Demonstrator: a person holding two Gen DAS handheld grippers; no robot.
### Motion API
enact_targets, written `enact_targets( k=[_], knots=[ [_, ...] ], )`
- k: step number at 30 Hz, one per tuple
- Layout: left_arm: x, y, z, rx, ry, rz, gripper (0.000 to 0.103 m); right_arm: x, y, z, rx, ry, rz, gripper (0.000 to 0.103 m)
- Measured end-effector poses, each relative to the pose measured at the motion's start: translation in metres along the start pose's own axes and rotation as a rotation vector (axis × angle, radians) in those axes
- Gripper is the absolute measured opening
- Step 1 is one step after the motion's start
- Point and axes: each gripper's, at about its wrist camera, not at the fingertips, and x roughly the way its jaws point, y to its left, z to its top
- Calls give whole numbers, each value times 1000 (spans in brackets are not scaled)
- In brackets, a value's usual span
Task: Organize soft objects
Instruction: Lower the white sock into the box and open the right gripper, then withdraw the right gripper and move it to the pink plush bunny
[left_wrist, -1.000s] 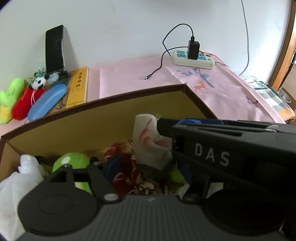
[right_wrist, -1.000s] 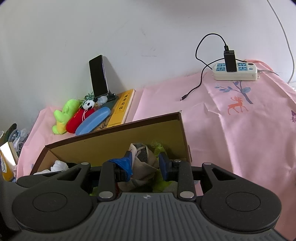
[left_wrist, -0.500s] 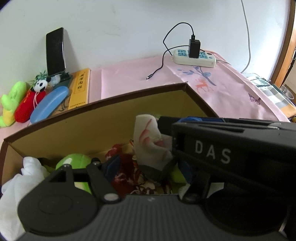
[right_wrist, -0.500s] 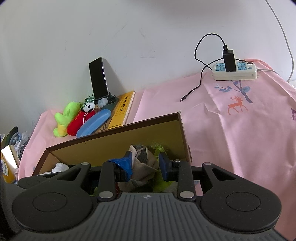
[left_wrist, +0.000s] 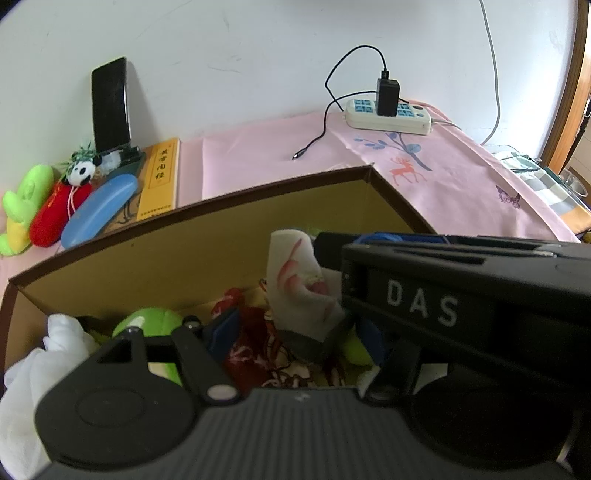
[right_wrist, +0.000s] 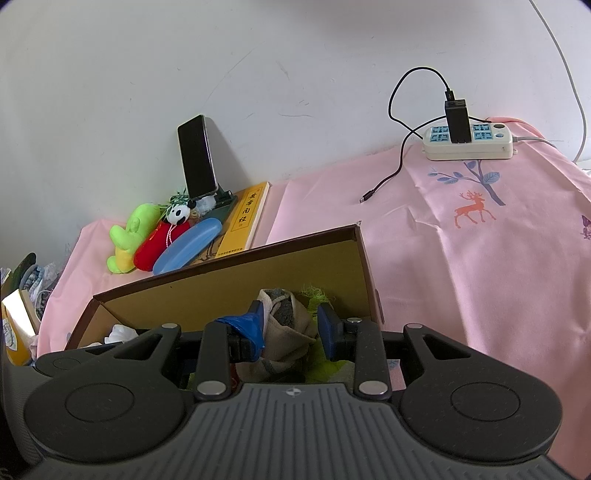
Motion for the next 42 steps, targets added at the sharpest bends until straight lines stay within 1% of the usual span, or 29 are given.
enact_targets(
  k=[12, 15, 17, 22, 25, 28, 31, 32, 35, 39, 42],
  knots=[
    [-2, 3, 2, 8, -29, 1, 68, -1, 0, 1, 15, -7, -1, 13],
    [-2, 3, 1, 8, -34, 1, 68, -3, -1, 2, 28, -21, 4, 16],
    [-2, 3, 1, 10, -39, 3, 68, -8, -3, 1, 32, -31, -7, 17],
    [-7, 0, -2, 24, -75, 10, 68, -35, -10, -1, 52, -73, -24, 17],
    [-13, 0, -4, 31, -120, 8, 68, -57, -15, -2, 67, -112, -25, 17],
    [-22, 2, -6, 25, -173, -1, 68, -77, -22, -7, 72, -131, -46, 17],
    [-36, -1, -7, 22, -214, 15, 68, -94, -34, -14, 91, -141, -70, 17],
    [-43, -4, -7, 10, -223, 2, 68, -99, -39, -17, 101, -141, -79, 17],
    [-64, -14, -7, -25, -250, -66, 68, -112, -58, -26, 142, -138, -106, 17],
    [-89, -46, -9, 19, -290, -132, 68, -127, -88, -37, 206, -126, -150, 17],
    [-97, -73, -9, 63, -282, -201, 68, -136, -112, -45, 252, -115, -186, 17]
  ],
)
